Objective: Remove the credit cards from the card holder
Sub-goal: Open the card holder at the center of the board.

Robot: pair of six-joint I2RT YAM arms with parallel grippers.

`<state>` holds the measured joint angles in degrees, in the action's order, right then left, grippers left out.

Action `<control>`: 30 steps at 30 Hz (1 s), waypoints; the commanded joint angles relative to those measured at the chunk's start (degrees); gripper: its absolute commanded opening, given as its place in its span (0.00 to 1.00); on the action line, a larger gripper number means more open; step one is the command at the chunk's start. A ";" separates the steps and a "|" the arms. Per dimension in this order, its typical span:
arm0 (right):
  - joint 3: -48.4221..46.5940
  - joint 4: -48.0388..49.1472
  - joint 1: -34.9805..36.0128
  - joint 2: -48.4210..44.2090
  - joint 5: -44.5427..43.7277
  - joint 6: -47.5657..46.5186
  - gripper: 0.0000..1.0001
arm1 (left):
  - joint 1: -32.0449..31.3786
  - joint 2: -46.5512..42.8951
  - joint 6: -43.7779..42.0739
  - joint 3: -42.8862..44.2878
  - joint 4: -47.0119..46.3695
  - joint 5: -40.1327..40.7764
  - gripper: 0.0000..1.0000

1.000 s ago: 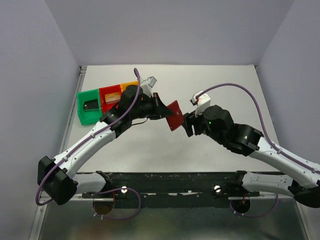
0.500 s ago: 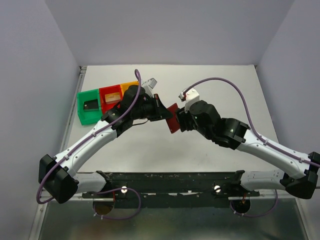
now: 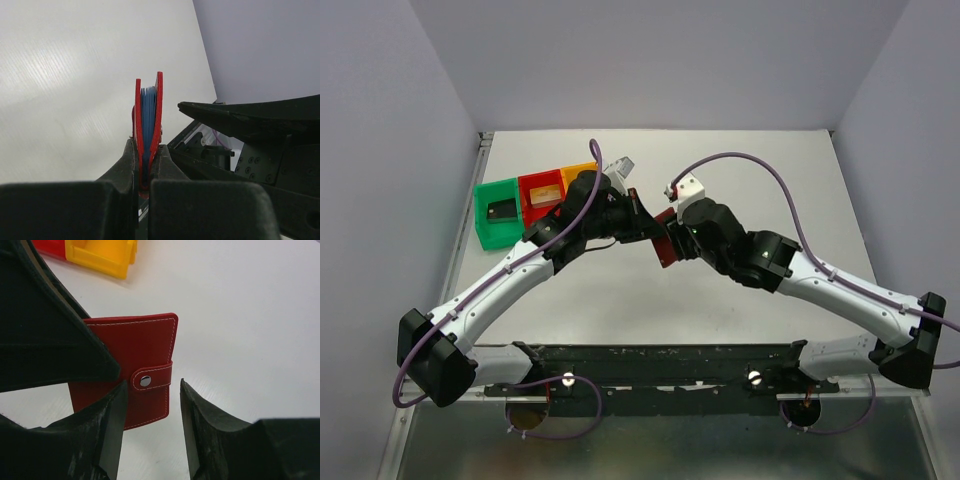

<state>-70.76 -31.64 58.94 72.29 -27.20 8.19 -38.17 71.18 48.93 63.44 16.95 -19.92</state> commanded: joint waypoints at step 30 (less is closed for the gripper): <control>-4.12 -5.10 0.30 6.90 -8.04 -1.15 0.23 | -0.94 -1.74 0.91 0.63 -2.10 -0.47 0.00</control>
<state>-74.24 -33.21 59.68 77.56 -30.76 7.92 -38.28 71.18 48.93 63.42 16.80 -18.00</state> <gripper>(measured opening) 0.250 0.056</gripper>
